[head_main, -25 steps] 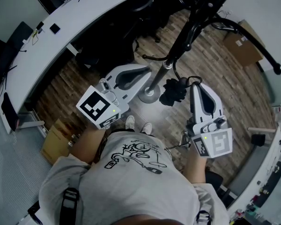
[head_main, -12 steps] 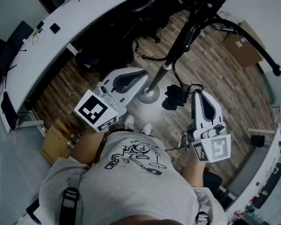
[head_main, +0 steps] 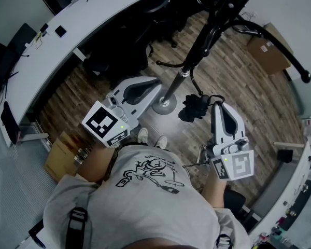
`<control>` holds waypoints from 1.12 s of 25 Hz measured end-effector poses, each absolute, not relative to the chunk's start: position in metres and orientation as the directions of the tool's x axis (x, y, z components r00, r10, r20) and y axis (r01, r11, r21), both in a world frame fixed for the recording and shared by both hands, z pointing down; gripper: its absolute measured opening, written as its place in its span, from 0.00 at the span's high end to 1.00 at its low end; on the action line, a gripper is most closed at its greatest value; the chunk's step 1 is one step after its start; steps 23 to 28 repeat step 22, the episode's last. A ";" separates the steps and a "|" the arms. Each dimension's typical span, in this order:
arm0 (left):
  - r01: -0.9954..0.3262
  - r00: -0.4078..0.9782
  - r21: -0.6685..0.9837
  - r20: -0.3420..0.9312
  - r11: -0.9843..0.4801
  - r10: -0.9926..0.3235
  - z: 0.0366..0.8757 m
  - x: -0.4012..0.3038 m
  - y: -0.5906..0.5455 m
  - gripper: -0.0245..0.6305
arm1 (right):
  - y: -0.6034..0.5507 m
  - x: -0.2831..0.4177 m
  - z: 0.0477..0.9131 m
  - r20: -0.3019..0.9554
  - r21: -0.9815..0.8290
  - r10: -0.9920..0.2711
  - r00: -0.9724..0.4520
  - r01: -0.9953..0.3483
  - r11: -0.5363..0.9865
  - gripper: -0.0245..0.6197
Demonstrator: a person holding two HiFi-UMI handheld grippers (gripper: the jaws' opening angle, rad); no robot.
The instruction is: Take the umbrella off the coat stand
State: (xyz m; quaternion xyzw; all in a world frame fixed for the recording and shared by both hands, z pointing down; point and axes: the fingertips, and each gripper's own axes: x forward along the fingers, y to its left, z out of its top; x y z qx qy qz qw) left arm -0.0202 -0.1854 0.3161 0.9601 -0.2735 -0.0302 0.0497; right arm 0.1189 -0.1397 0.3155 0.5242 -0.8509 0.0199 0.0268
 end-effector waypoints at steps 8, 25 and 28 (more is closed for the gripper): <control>-0.514 0.853 0.113 -0.034 -0.850 -0.521 0.316 -0.020 -0.181 0.92 | -0.139 0.119 0.313 0.061 0.000 -0.893 -0.446 -0.895 0.447 0.94; -0.511 0.856 0.111 -0.031 -0.853 -0.516 0.317 -0.023 -0.180 0.92 | -0.137 0.117 0.313 0.064 0.010 -0.894 -0.443 -0.896 0.445 0.94; -0.511 0.856 0.111 -0.031 -0.853 -0.516 0.317 -0.023 -0.180 0.92 | -0.137 0.117 0.313 0.064 0.010 -0.894 -0.443 -0.896 0.445 0.94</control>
